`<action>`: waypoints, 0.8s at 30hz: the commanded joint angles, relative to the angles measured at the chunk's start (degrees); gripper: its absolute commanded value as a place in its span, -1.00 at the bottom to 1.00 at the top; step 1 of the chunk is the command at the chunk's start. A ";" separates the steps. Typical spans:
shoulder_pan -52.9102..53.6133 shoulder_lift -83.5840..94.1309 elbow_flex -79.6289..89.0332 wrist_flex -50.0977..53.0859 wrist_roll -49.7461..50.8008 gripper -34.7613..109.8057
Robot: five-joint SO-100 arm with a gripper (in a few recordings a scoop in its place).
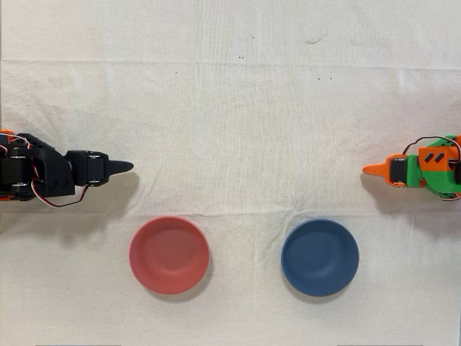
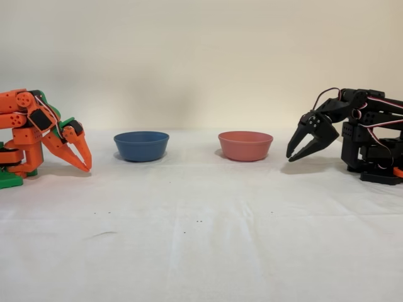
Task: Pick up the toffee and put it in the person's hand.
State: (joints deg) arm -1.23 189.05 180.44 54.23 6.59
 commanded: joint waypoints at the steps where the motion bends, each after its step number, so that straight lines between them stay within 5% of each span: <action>1: -1.58 3.96 3.69 -0.53 -0.35 -0.52; 24: -1.32 4.04 3.78 0.62 -1.14 -0.50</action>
State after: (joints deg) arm -1.23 189.05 180.44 54.32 5.01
